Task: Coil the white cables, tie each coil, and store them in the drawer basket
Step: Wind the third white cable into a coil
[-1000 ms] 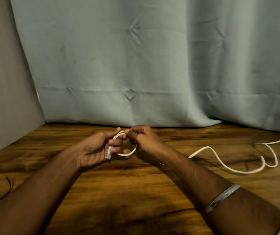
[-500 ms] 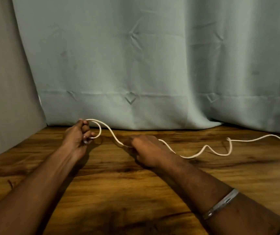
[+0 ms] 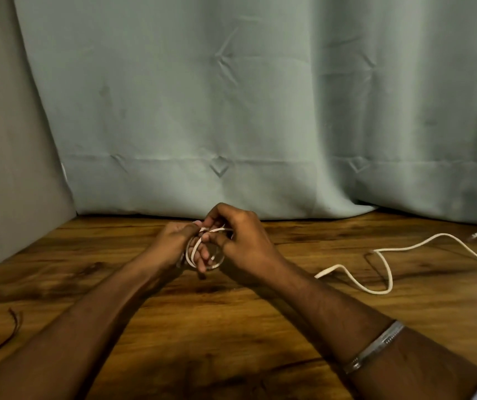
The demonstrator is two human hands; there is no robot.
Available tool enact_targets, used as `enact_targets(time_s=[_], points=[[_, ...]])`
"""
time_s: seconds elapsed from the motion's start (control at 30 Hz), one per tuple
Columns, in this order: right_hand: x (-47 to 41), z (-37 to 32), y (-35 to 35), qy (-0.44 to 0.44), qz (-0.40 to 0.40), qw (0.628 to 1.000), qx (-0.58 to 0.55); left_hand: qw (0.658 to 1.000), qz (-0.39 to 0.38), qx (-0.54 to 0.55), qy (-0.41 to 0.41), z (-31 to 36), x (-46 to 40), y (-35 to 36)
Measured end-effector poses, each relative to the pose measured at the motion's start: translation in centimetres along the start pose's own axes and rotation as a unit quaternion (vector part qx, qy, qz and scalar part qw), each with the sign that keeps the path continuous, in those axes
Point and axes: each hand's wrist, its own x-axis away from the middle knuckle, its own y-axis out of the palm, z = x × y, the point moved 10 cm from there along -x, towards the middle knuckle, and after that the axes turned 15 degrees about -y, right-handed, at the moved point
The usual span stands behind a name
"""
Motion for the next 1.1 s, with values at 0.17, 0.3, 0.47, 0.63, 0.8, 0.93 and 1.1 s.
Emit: enact_targets(time_s=[0.17,0.3,0.47,0.63,0.8,0.93,1.1], points=[[0.4,1.9,0.2,0.100,0.054,0.984,-0.135,1.000,0.001,-0.012,-0.024,-0.5,0.1,0.6],[0.9,2.6,1.8,0.156,0.010,0.961,-0.228,0.999,-0.014,0.011,-0.030,-0.5,0.3,0.6],[1.6,1.6,2.2,0.204,-0.061,0.941,-0.264,0.998,0.002,0.060,-0.037,-0.4,0.2,-0.1],[1.2,1.7,2.2,0.221,0.006,0.932,-0.288,0.995,-0.007,0.097,-0.027,0.3,0.2,0.6],[1.1,2.1,1.7,0.216,0.033,0.936,-0.277,0.993,-0.054,0.106,-0.025,0.9,0.6,1.5],[0.9,2.1,1.6,0.198,0.036,0.938,-0.281,0.987,-0.118,0.105,-0.027,1.3,1.4,1.5],[0.5,0.7,2.0,0.038,-0.099,0.992,0.063,0.995,-0.018,0.097,0.009,1.6,0.7,-1.1]])
